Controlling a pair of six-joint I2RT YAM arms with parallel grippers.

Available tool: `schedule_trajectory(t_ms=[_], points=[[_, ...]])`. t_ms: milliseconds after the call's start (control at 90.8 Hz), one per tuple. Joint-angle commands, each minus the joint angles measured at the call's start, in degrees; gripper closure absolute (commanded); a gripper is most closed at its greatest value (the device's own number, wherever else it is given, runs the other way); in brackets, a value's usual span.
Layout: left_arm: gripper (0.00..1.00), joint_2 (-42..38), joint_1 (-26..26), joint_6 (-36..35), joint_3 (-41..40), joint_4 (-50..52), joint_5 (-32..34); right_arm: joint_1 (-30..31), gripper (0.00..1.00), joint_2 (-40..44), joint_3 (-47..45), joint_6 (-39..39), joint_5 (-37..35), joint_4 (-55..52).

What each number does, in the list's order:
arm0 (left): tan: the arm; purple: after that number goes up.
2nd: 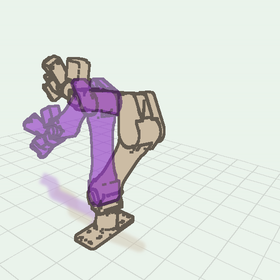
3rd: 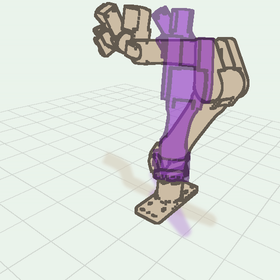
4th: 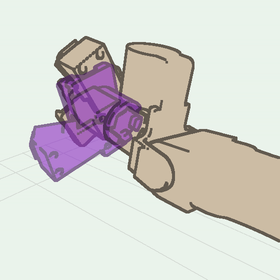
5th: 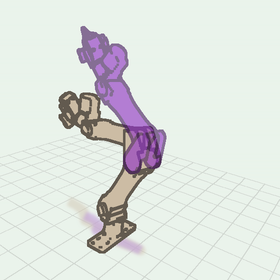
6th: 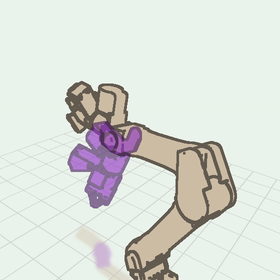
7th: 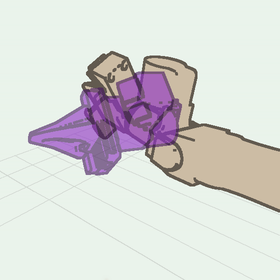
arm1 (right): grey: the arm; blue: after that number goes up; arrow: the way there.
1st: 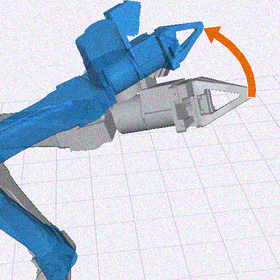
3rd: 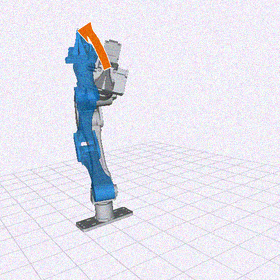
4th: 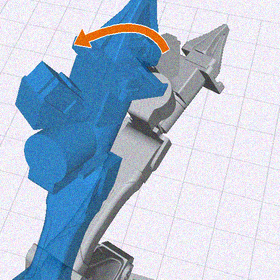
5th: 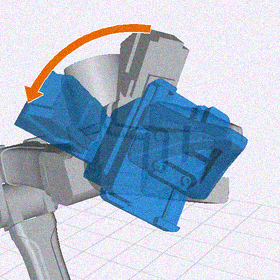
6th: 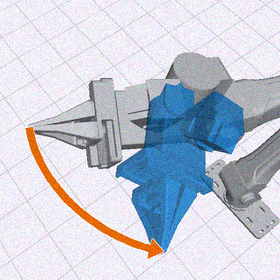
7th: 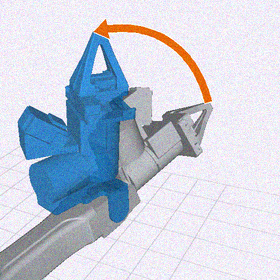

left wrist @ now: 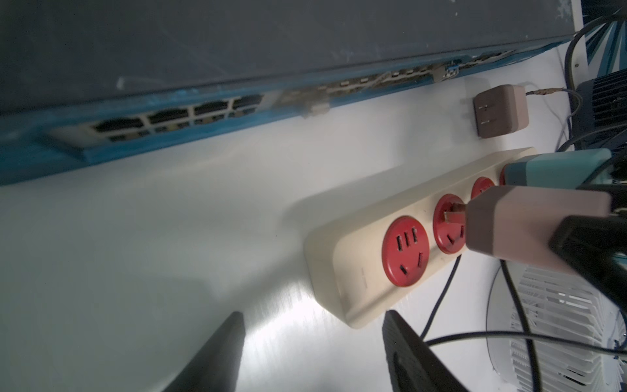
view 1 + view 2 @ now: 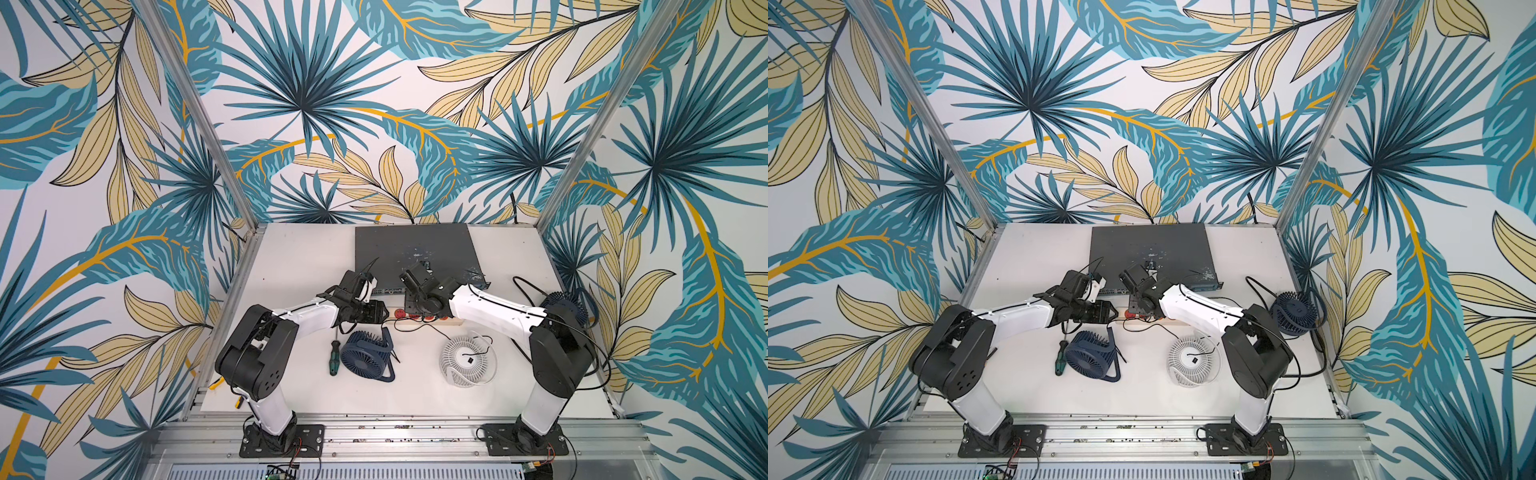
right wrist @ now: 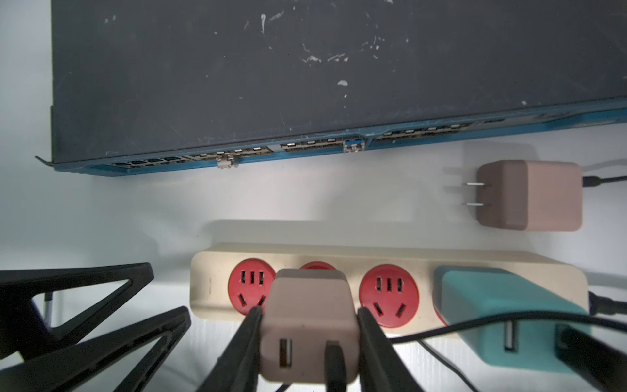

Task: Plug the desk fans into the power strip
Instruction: Insert the plug into the socket.

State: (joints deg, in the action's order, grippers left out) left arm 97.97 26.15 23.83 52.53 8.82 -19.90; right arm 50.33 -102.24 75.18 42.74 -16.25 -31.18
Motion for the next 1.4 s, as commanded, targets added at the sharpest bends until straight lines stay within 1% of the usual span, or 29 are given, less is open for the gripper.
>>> schedule_trajectory(t_ms=[0, 121, 639, 881, 1388], points=[[0.32, 0.7, -0.2, -0.8, 1.3, 0.1, 0.3, 0.3, 0.84, 1.2, -0.3, 1.0, -1.7, -2.8], [0.32, 0.7, -0.2, -0.8, 1.4, 0.0, 0.4, 0.5, 0.84, 1.2, -0.8, 1.6, -1.7, -2.9], [0.33, 0.7, -0.3, -1.0, 1.4, 0.1, 0.3, 0.7, 0.84, 3.5, -2.0, 2.7, -6.1, -1.6], [0.33, 0.8, -0.3, -1.1, 1.7, 0.3, 0.2, 0.6, 0.84, 2.4, -3.1, 2.7, -2.1, 1.0], [0.33, 1.0, -0.2, -1.3, 1.8, 0.5, 0.1, 0.7, 0.84, 0.6, -3.6, 2.9, -1.8, 1.6]])
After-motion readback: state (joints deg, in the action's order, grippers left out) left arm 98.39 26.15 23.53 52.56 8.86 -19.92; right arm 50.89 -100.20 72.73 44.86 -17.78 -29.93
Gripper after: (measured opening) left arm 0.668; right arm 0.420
